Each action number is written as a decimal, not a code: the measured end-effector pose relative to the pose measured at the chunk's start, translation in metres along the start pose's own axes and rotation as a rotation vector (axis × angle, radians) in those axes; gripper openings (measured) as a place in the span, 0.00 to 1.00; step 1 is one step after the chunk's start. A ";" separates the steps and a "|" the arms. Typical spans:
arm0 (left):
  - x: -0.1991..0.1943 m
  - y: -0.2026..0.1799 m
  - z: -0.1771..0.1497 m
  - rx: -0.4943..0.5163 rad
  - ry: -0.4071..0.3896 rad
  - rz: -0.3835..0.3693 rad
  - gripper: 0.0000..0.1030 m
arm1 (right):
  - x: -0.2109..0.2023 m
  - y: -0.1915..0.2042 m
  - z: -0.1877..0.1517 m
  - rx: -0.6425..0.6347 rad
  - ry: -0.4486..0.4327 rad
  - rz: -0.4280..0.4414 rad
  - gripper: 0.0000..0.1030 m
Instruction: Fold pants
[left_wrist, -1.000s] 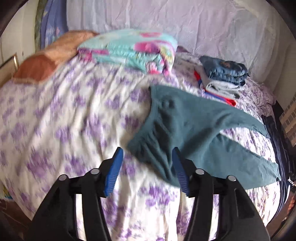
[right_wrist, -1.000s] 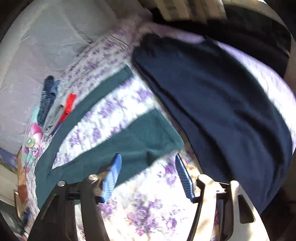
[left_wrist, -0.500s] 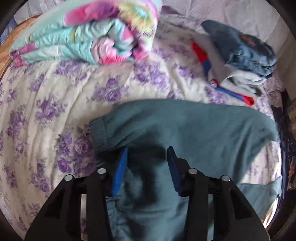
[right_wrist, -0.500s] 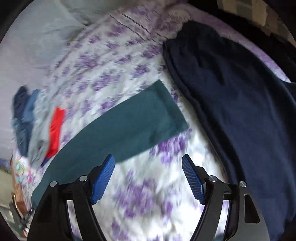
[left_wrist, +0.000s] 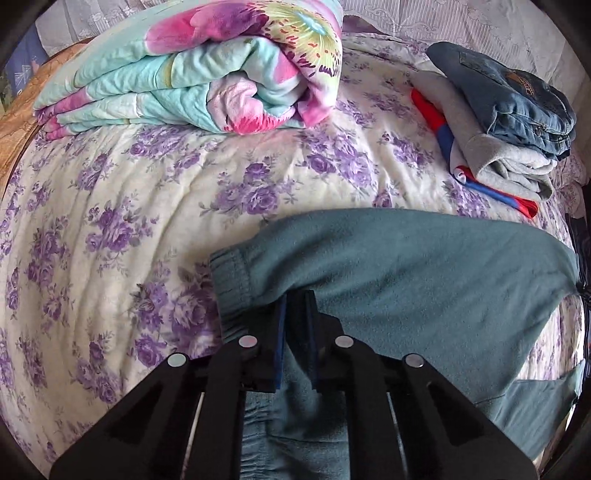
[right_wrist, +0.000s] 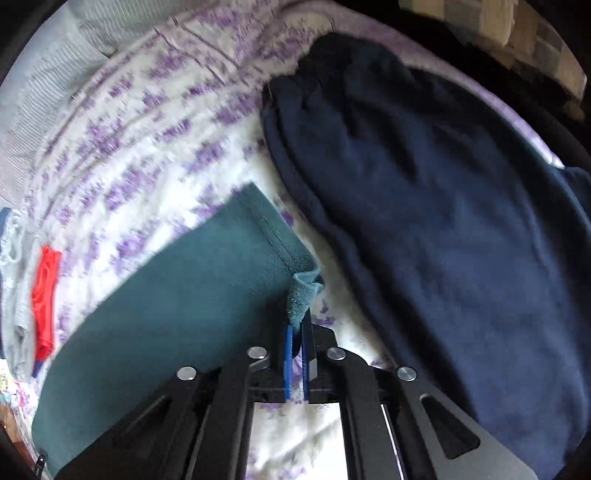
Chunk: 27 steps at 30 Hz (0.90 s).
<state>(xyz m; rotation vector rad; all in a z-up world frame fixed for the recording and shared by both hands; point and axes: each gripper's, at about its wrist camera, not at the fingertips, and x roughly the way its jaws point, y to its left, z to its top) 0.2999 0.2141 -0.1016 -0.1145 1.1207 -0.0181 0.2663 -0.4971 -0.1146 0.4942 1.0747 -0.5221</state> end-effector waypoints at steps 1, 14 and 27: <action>0.001 -0.003 0.001 0.015 -0.005 0.010 0.09 | -0.001 0.005 0.000 -0.029 0.005 -0.024 0.06; -0.065 -0.003 0.055 0.276 -0.099 -0.053 0.83 | -0.161 0.041 -0.149 -0.287 -0.036 0.301 0.73; 0.024 -0.019 0.040 0.478 0.079 -0.265 0.49 | -0.202 0.161 -0.195 -0.656 -0.044 0.362 0.77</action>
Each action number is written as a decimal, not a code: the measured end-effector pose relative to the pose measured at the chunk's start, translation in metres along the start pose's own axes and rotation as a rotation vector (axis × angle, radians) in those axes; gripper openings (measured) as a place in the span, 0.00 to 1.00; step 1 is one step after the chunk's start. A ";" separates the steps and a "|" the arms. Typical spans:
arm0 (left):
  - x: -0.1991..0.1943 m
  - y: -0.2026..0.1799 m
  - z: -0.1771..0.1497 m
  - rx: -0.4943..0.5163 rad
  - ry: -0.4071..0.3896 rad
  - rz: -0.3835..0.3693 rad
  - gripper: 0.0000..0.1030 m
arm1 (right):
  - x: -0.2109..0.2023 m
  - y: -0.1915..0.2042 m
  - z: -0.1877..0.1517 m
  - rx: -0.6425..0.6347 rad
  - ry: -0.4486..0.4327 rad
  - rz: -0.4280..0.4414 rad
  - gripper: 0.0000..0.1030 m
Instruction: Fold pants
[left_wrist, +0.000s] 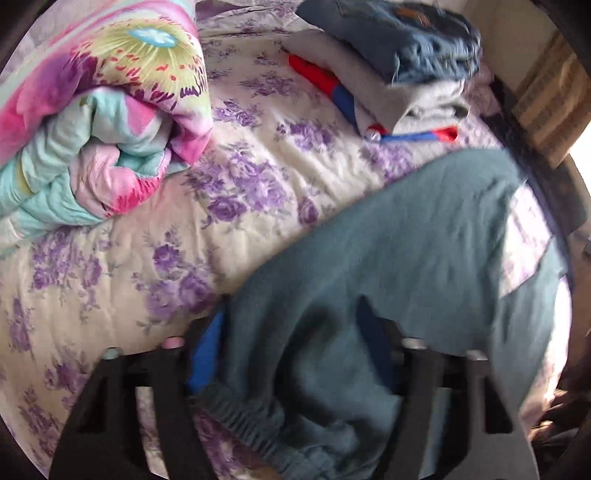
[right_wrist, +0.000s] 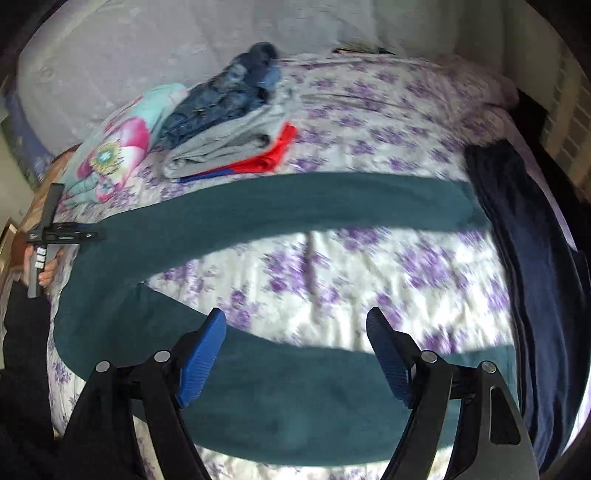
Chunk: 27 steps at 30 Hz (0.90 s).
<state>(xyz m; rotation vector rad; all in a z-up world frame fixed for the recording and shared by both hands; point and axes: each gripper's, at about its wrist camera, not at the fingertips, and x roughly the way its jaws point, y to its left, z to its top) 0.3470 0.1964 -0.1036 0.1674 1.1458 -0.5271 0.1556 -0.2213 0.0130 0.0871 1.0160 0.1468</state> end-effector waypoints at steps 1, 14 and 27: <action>-0.002 -0.001 -0.002 0.014 -0.020 0.027 0.32 | 0.011 0.017 0.018 -0.061 -0.007 0.064 0.77; -0.042 -0.005 -0.009 0.086 -0.155 -0.020 0.04 | 0.200 0.171 0.164 -0.629 0.231 0.403 0.77; -0.036 0.002 -0.009 0.066 -0.143 0.001 0.04 | 0.243 0.175 0.165 -0.682 0.290 0.442 0.02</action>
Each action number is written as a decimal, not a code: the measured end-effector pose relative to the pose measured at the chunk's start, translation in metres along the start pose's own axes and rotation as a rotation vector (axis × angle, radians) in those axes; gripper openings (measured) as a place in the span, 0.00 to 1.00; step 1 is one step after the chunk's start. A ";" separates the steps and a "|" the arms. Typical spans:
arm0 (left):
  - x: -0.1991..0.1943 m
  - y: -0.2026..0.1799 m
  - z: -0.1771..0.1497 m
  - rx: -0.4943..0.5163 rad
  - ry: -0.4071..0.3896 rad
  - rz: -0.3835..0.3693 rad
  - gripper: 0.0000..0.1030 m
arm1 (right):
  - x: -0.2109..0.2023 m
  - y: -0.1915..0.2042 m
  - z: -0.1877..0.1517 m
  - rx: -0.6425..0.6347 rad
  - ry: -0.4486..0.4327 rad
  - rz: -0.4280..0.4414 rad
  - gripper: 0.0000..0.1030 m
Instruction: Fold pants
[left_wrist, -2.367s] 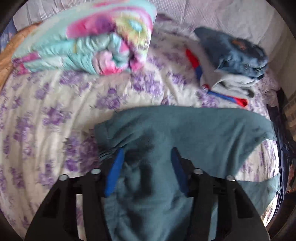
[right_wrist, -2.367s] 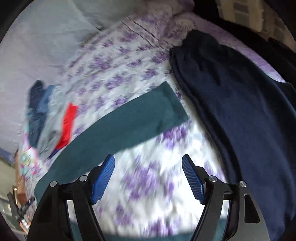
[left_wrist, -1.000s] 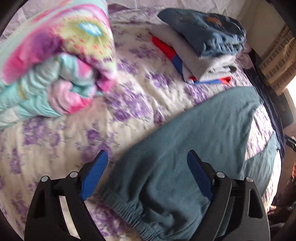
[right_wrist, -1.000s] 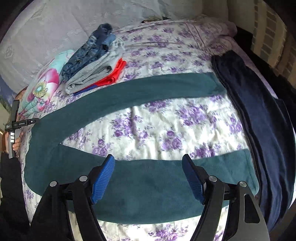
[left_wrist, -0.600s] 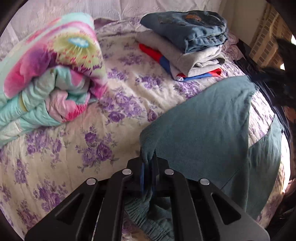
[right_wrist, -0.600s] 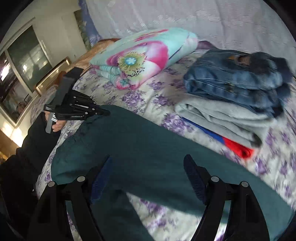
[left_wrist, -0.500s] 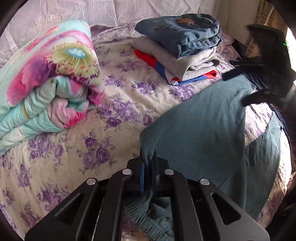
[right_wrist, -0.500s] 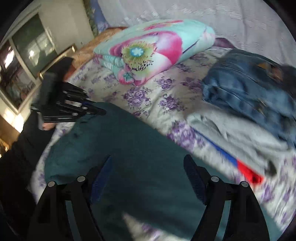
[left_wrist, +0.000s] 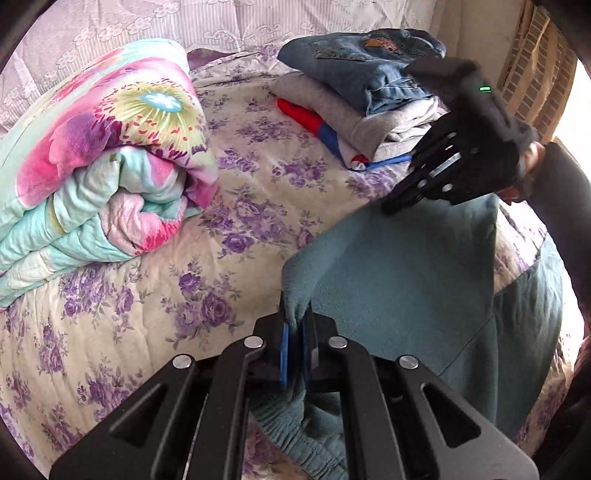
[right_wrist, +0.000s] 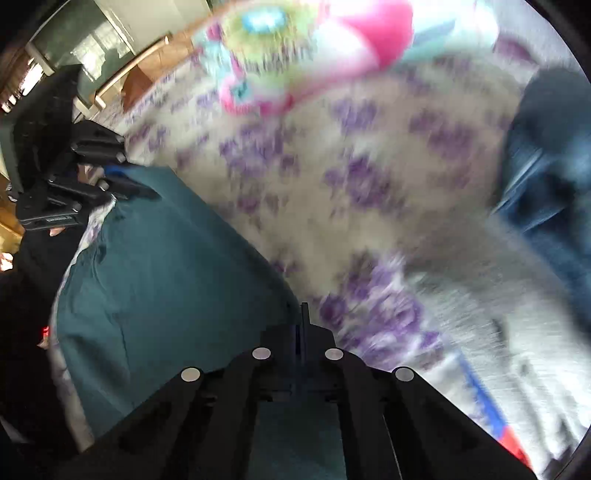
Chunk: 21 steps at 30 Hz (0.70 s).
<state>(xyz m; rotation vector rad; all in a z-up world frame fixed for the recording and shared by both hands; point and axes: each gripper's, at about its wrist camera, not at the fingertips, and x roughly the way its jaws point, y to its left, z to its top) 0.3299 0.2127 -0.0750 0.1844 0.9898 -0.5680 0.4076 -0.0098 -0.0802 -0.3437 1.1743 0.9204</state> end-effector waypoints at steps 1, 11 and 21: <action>-0.001 0.001 0.001 -0.006 -0.004 0.001 0.04 | -0.001 0.002 0.000 0.005 -0.016 -0.030 0.02; -0.015 -0.011 -0.005 -0.048 -0.006 0.090 0.04 | -0.020 0.047 -0.010 0.086 -0.077 -0.206 0.02; -0.116 -0.093 -0.088 0.129 -0.104 0.019 0.04 | -0.111 0.166 -0.114 0.156 -0.143 -0.120 0.02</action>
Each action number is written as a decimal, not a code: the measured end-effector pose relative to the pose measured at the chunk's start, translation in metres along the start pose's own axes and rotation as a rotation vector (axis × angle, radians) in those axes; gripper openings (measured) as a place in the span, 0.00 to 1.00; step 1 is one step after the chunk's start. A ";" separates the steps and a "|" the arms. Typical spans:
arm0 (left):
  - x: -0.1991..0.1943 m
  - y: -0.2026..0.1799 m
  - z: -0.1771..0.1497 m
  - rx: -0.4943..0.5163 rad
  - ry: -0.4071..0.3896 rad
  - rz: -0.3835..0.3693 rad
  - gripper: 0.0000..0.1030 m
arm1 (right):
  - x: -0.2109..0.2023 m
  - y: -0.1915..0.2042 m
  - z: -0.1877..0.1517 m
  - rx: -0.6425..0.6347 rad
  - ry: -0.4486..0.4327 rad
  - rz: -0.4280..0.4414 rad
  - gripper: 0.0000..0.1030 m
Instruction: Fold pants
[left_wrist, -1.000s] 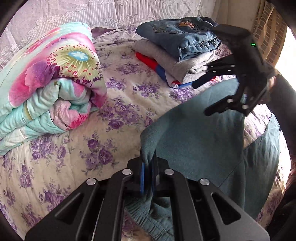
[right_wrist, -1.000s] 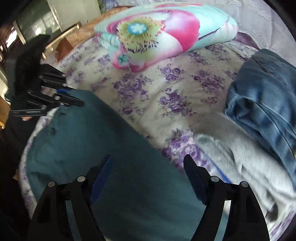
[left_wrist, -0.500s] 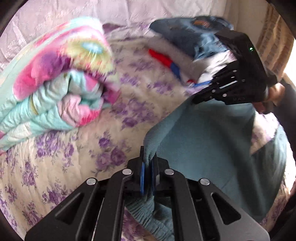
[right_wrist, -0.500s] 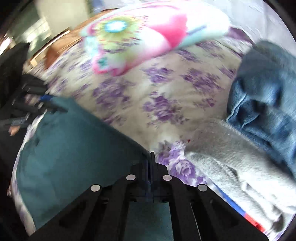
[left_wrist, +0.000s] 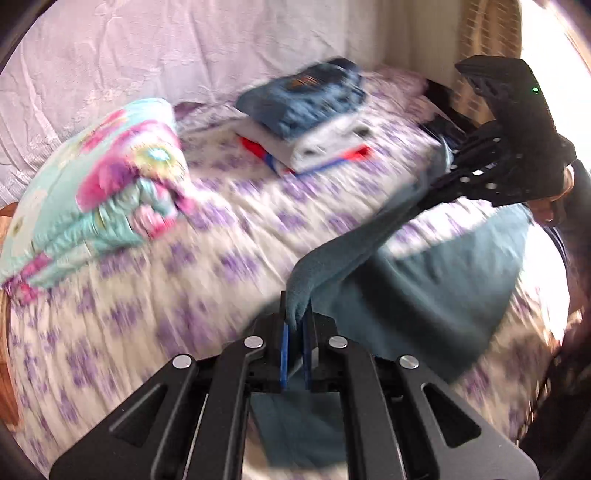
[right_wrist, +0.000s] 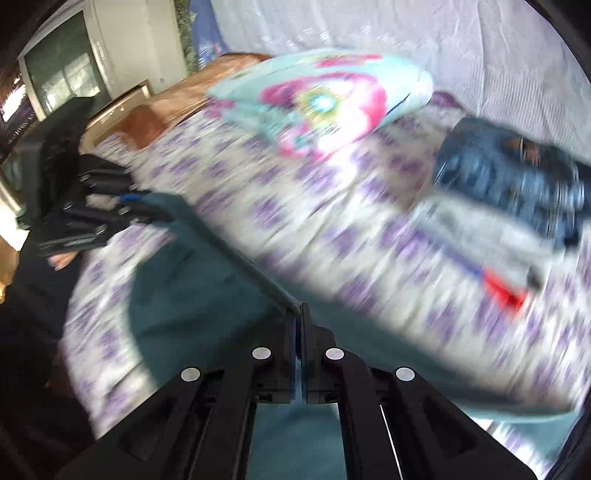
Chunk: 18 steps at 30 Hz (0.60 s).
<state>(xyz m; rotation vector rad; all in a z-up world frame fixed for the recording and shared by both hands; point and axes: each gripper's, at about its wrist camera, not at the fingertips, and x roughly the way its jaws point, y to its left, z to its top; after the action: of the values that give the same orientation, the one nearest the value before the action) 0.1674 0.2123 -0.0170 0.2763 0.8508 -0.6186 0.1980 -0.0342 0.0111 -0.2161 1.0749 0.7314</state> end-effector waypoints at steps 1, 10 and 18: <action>-0.001 -0.004 -0.011 0.006 0.015 -0.014 0.04 | 0.003 0.012 -0.017 0.009 0.022 0.020 0.02; 0.024 -0.014 -0.085 -0.039 0.150 -0.090 0.13 | 0.070 0.062 -0.089 0.118 0.104 0.014 0.02; -0.054 -0.027 -0.094 -0.048 -0.058 -0.069 0.85 | 0.072 0.056 -0.097 0.176 0.039 0.034 0.03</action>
<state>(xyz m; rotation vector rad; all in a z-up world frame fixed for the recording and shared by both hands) 0.0660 0.2561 -0.0353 0.1856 0.8203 -0.6664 0.1119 -0.0093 -0.0870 -0.0617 1.1756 0.6606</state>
